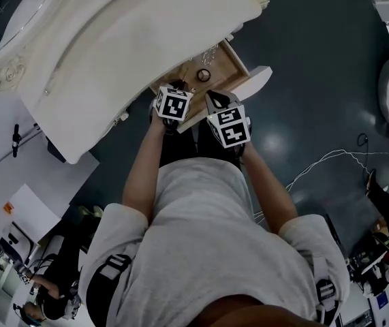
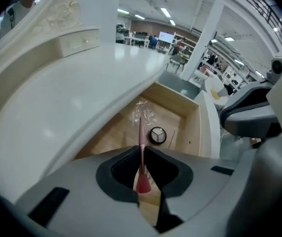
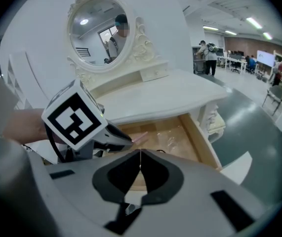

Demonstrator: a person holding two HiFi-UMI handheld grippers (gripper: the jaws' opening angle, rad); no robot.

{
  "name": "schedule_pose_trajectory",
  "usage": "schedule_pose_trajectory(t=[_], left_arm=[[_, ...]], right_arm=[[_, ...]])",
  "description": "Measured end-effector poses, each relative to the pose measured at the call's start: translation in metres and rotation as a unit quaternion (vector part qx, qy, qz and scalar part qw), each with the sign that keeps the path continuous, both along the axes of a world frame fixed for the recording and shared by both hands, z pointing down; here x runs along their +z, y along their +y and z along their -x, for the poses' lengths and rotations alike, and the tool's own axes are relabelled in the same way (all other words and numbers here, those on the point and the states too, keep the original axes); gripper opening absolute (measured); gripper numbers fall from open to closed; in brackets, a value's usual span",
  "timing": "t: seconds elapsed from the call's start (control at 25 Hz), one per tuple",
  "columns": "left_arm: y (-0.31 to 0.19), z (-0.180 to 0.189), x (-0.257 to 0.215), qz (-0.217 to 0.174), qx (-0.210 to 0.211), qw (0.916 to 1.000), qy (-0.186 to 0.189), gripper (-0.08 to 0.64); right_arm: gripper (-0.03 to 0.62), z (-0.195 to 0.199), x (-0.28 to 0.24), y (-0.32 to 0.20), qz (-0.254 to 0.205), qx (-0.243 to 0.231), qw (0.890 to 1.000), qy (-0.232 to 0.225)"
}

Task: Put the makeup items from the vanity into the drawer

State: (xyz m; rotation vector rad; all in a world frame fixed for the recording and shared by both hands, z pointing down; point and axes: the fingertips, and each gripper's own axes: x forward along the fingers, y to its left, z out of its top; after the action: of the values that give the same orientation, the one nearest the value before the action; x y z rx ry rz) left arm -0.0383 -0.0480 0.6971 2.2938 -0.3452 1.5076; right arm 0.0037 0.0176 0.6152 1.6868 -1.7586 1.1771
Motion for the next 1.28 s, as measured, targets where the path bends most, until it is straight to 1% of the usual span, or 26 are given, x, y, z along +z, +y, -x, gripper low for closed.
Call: schedule_pose_trajectory(t=[0.32, 0.52, 0.64, 0.76, 0.92, 1.12, 1.28], left_arm=[[0.009, -0.002, 0.033, 0.009, 0.023, 0.9992, -0.031, 0.048], [0.010, -0.005, 0.042, 0.012, 0.025, 0.9989, -0.037, 0.048], [0.008, -0.006, 0.049, 0.009, 0.027, 0.9987, -0.043, 0.048], [0.007, -0.009, 0.054, 0.005, 0.038, 0.9979, -0.052, 0.048], [0.010, -0.015, 0.059, 0.013, 0.047, 0.9974, -0.054, 0.048], [0.012, -0.016, 0.062, 0.005, 0.057, 0.9966, -0.060, 0.048], [0.018, -0.016, 0.066, 0.007, 0.060, 0.9963, -0.062, 0.048]], right_arm=[[0.015, 0.001, 0.001, -0.002, 0.006, -0.002, 1.000, -0.004], [0.015, 0.001, 0.008, -0.001, 0.014, -0.001, 1.000, -0.009], [0.015, 0.000, 0.008, 0.001, 0.016, 0.008, 1.000, -0.010], [0.015, -0.002, 0.008, 0.005, 0.019, 0.022, 0.999, -0.014], [0.015, -0.005, 0.009, 0.012, 0.019, 0.036, 0.999, -0.017], [0.015, -0.007, 0.006, 0.017, 0.014, 0.052, 0.998, -0.019], [0.015, -0.010, 0.005, 0.024, 0.013, 0.059, 0.998, -0.017]])
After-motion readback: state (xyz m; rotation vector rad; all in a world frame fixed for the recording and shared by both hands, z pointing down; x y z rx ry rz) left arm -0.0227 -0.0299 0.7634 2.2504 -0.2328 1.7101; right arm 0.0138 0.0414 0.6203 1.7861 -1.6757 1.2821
